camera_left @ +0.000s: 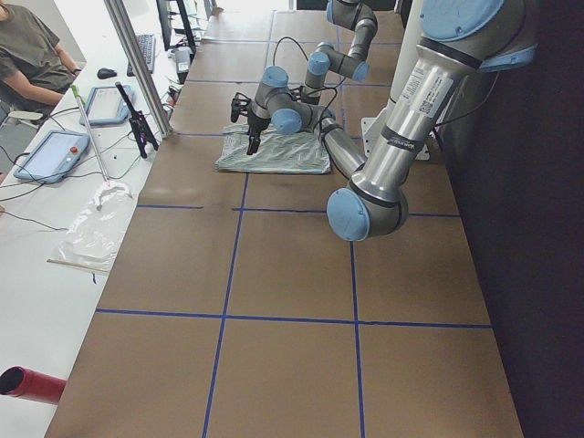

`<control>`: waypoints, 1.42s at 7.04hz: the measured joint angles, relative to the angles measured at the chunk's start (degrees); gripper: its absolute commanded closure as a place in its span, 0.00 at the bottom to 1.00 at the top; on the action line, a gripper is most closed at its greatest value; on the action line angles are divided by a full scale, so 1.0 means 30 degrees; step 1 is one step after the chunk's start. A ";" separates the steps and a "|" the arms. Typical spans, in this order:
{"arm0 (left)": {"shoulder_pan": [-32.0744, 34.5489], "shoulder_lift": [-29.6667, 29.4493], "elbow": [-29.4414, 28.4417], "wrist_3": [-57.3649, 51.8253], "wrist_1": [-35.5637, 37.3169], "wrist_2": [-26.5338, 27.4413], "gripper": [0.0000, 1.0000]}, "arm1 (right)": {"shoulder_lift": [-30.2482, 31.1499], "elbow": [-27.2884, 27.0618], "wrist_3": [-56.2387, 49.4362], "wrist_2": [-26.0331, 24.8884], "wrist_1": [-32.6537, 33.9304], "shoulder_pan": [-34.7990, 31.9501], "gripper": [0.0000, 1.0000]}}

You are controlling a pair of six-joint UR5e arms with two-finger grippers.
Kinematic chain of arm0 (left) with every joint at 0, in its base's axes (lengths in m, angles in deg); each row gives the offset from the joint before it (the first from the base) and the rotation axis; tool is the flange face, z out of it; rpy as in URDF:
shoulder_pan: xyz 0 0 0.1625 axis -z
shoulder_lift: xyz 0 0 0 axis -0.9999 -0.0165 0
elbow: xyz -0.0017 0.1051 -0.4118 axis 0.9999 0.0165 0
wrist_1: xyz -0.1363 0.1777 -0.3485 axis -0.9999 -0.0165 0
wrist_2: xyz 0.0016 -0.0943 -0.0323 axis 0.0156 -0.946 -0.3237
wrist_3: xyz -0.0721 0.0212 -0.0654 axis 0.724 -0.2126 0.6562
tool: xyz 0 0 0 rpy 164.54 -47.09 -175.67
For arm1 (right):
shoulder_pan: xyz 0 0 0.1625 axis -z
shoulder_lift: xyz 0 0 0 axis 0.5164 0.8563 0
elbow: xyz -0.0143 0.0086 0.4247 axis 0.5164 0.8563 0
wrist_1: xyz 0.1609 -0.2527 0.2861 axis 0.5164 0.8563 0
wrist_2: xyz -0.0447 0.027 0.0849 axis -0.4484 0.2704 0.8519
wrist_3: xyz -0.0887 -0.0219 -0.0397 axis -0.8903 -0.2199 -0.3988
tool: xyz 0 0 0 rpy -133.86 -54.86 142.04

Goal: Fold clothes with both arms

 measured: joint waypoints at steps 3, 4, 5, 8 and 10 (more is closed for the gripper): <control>0.0001 0.0000 -0.0075 -0.0010 -0.0021 0.0000 0.00 | -0.0026 0.0000 -0.0021 0.0093 -0.0014 0.0001 0.62; 0.0001 -0.0008 -0.0134 -0.0010 -0.0052 0.0007 0.00 | -0.0034 0.0001 -0.0022 0.0109 -0.0027 0.0001 0.63; 0.0001 -0.0019 -0.0185 -0.0005 -0.0135 0.0020 0.00 | -0.0038 0.0001 -0.0022 0.0115 -0.0031 0.0001 0.64; 0.0001 -0.0038 -0.0273 0.0018 -0.0279 0.0029 0.00 | -0.0067 -0.0009 0.0003 0.0099 -0.0040 0.0106 0.65; -0.0003 -0.0054 -0.0276 0.0019 -0.0285 0.0011 0.00 | -0.0050 -0.0006 0.0007 0.0089 -0.0040 0.0162 0.68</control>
